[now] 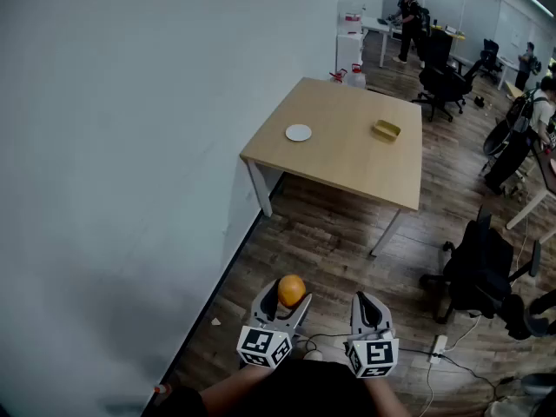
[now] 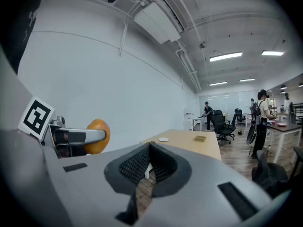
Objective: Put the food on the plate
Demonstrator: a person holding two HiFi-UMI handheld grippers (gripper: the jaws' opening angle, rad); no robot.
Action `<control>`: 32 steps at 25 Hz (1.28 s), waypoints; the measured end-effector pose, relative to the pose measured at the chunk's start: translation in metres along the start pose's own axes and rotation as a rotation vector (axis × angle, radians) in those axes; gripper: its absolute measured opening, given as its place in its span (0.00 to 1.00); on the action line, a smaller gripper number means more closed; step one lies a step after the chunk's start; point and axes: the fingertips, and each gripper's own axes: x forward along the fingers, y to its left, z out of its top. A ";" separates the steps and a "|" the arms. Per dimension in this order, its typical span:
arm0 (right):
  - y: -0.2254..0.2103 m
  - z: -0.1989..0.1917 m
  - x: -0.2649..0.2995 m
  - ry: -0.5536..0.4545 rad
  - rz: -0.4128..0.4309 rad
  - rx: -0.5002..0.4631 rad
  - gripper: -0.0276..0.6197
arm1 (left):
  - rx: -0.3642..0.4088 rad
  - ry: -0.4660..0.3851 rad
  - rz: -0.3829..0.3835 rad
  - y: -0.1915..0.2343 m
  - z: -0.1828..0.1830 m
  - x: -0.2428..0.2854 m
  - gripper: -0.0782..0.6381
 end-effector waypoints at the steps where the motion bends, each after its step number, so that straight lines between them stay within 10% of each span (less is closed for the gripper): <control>1: -0.004 0.000 0.002 -0.005 -0.001 0.008 0.14 | 0.002 0.000 0.000 0.000 0.000 0.004 0.58; 17: -0.024 -0.027 0.034 0.037 0.026 0.108 0.14 | 0.017 0.048 0.080 0.033 -0.021 0.017 0.58; 32: -0.034 0.005 0.219 0.109 -0.029 0.054 0.14 | 0.039 0.060 0.026 0.171 0.010 0.157 0.58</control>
